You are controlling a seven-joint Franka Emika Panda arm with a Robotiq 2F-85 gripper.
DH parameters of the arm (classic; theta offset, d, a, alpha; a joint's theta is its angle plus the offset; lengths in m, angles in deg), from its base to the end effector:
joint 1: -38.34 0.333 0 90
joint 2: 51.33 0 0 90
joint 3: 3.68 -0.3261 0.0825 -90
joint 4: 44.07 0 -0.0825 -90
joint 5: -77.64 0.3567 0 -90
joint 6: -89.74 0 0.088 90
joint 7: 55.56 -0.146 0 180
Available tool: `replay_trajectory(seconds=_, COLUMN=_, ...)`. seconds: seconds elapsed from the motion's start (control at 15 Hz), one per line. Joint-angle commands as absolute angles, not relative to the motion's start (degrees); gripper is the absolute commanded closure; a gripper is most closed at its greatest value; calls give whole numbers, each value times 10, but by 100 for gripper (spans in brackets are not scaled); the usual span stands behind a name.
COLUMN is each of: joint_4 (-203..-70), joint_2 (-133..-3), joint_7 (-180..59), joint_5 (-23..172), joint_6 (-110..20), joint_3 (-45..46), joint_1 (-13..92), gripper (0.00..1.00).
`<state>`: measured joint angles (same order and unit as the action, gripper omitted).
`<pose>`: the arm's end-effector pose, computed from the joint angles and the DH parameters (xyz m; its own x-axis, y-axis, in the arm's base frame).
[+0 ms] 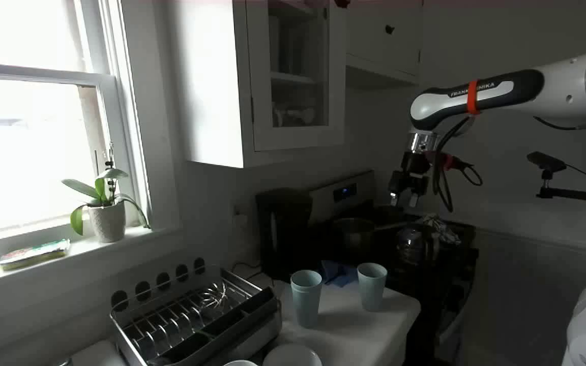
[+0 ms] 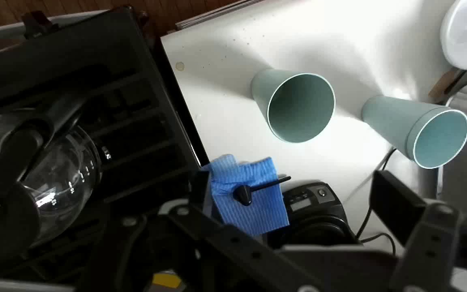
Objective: Open the glass cabinet door, pick up one blue cup and place it on the bottom shelf of the cabinet door
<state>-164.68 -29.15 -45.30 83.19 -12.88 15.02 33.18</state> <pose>0.3831 -0.1747 0.5489 0.9662 -0.2424 0.0881 -0.2208 -0.9540 -0.2027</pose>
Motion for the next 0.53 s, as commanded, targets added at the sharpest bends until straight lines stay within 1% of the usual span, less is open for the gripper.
replay_trajectory(seconds=0.0, joint_4=-1645, joint_2=-295, joint_7=-447, joint_5=839, joint_6=-127, joint_3=136, joint_1=314, gripper=0)
replay_trajectory(seconds=0.27, joint_4=-1645, joint_2=-295, joint_7=-447, joint_5=839, joint_6=-127, joint_3=136, joint_1=314, gripper=0)
replay_trajectory(seconds=0.47, joint_4=-1635, joint_2=-293, joint_7=-340, joint_5=872, joint_6=-147, joint_3=148, joint_1=336, gripper=0)
